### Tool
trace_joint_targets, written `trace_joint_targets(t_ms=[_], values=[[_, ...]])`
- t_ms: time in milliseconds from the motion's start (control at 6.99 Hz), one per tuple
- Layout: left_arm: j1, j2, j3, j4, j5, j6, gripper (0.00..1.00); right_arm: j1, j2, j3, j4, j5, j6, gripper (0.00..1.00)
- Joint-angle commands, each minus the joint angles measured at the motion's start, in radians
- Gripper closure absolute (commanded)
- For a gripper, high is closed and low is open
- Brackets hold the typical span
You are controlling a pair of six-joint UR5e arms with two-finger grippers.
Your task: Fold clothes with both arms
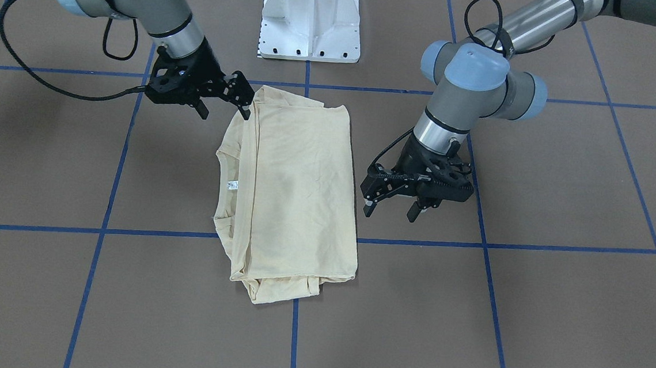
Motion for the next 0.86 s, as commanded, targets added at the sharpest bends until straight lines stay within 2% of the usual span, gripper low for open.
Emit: trace_joint_targets(t_ms=[0,143,715], values=[[0.007,0.061,-0.090,0.037,-0.005,-0.002,0.00,-0.136,0.079,-0.011,-0.216,-0.177,-0.156,0.00],[0.011,0.062,-0.091,0.037,-0.005,-0.008,0.00,-0.176,0.073,-0.012,-0.230,-0.212,-0.203,0.00],[0.013,0.062,-0.090,0.035,-0.006,-0.011,0.00,-0.204,0.074,-0.081,-0.241,-0.238,-0.288,0.00]])
